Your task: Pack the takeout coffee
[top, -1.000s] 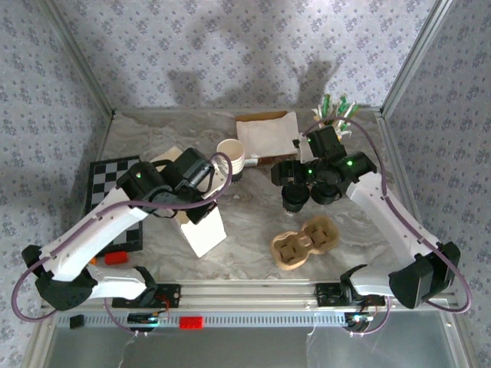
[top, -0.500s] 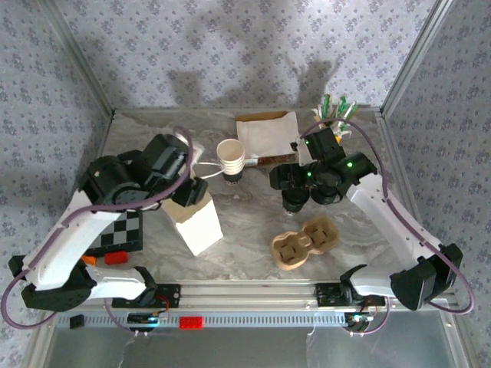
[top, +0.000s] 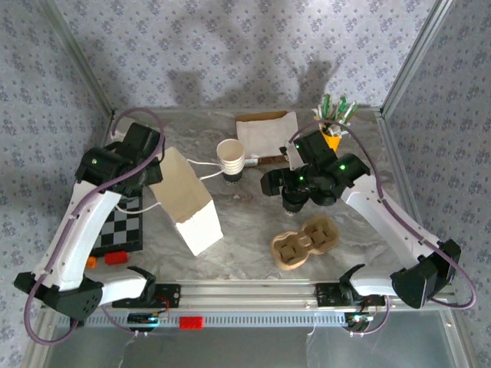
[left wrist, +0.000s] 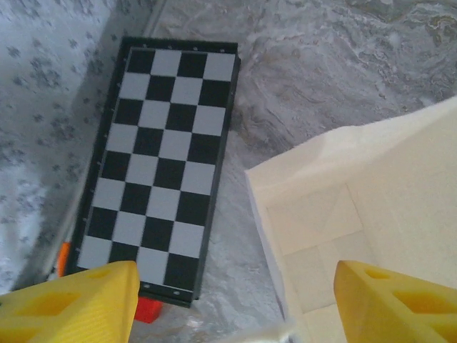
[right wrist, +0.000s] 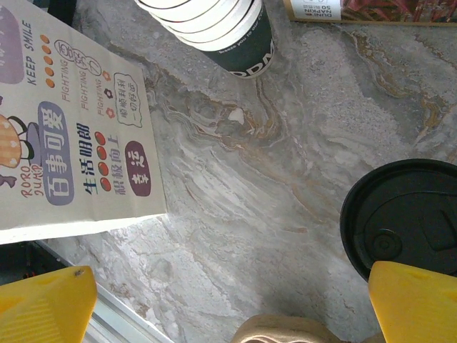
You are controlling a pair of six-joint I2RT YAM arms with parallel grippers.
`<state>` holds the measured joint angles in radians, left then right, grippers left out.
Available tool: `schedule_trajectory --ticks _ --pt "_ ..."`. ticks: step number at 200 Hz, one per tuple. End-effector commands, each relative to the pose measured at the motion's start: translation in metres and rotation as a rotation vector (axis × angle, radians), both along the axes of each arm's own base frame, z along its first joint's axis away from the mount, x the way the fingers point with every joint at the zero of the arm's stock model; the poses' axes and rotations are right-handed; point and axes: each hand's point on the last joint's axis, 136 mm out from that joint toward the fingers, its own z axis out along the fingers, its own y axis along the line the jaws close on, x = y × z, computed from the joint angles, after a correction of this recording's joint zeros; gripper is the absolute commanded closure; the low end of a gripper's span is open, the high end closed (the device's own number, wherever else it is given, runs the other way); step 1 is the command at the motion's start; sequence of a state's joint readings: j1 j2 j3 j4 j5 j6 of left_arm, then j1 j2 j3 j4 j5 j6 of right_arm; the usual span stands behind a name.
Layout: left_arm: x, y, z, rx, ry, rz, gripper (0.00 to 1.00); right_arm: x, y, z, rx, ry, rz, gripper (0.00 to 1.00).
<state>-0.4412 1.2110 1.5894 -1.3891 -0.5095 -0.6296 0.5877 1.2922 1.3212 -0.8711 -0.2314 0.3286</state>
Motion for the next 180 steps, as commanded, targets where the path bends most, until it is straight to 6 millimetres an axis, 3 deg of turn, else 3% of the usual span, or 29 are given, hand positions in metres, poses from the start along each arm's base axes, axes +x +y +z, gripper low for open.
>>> schedule_trajectory --ticks 1,32,78,111,127,180 --pt "0.013 -0.013 0.003 -0.155 -0.081 -0.020 0.28 0.001 0.007 0.011 0.030 -0.011 0.011 0.01" --pt "0.020 -0.015 -0.012 -0.195 -0.056 -0.030 0.33 0.001 0.008 0.011 0.028 -0.009 0.012 0.00" --pt "0.022 -0.015 -0.036 -0.231 -0.011 -0.025 0.49 0.001 0.007 0.009 0.021 -0.003 0.010 0.00" --pt "0.026 -0.018 -0.037 -0.245 -0.023 -0.062 0.64 0.001 0.009 0.010 0.025 0.004 0.007 0.01" --pt "0.029 -0.026 -0.036 -0.268 -0.035 -0.109 0.78 0.000 0.007 0.009 0.015 0.007 -0.001 0.01" --pt "0.037 -0.045 -0.035 -0.283 -0.010 -0.261 0.94 -0.002 -0.009 0.006 -0.058 0.016 -0.064 0.00"
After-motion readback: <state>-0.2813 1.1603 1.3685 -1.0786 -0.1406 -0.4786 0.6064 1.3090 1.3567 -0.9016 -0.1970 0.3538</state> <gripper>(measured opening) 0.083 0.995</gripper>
